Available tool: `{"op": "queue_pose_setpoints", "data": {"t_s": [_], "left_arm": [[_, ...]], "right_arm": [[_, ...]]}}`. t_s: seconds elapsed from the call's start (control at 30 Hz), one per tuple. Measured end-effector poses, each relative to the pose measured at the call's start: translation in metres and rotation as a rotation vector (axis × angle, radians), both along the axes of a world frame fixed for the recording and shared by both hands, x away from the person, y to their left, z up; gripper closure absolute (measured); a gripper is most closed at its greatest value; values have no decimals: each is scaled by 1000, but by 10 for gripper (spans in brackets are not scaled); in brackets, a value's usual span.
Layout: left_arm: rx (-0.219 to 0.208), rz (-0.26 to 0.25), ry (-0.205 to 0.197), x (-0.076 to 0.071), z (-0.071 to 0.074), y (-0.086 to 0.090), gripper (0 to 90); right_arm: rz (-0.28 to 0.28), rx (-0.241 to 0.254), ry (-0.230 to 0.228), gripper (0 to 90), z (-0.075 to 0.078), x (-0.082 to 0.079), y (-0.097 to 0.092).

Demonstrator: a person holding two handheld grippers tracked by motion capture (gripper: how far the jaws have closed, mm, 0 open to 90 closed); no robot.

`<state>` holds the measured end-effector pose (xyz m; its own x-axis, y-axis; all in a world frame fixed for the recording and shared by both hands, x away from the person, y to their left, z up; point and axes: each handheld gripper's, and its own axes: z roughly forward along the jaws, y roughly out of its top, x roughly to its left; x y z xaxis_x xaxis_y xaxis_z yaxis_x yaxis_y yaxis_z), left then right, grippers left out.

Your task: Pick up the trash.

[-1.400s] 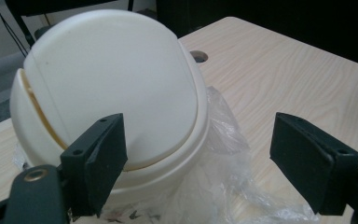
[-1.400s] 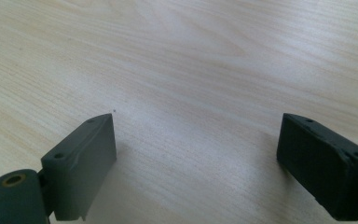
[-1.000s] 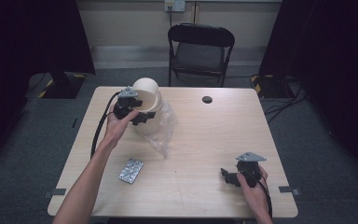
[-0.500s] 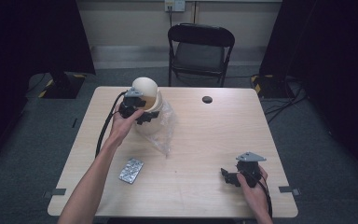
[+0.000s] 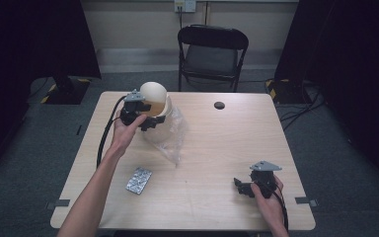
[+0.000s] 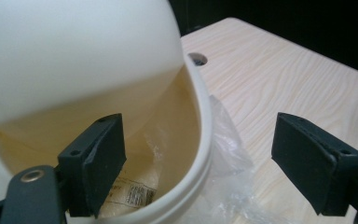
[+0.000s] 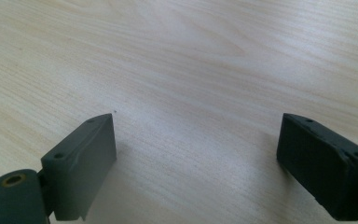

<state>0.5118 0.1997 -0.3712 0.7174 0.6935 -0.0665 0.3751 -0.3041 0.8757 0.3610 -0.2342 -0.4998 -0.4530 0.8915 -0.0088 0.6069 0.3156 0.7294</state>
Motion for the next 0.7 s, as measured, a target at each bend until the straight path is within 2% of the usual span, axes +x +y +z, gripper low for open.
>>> {"op": "queue_pose_setpoints", "data": {"t_s": [0.03,0.2,0.3,0.53,0.6,0.67,0.7], "left_arm": [[-7,-5,-3,-2,2,2,172],[18,13,0,-10,6,12,177],[-1,16,5,-14,4,19,178],[-4,14,8,-34,-5,33,178],[22,11,36,-39,-9,36,178],[20,24,29,-46,-14,38,177],[20,7,52,-49,-16,40,176]], "right_arm": [[0,0,0,109,0,0,0],[0,1,0,109,0,0,0],[0,1,0,109,0,0,0],[0,1,0,109,0,0,0],[0,1,0,109,0,0,0],[0,1,0,109,0,0,0],[1,0,0,109,0,0,0]]}}
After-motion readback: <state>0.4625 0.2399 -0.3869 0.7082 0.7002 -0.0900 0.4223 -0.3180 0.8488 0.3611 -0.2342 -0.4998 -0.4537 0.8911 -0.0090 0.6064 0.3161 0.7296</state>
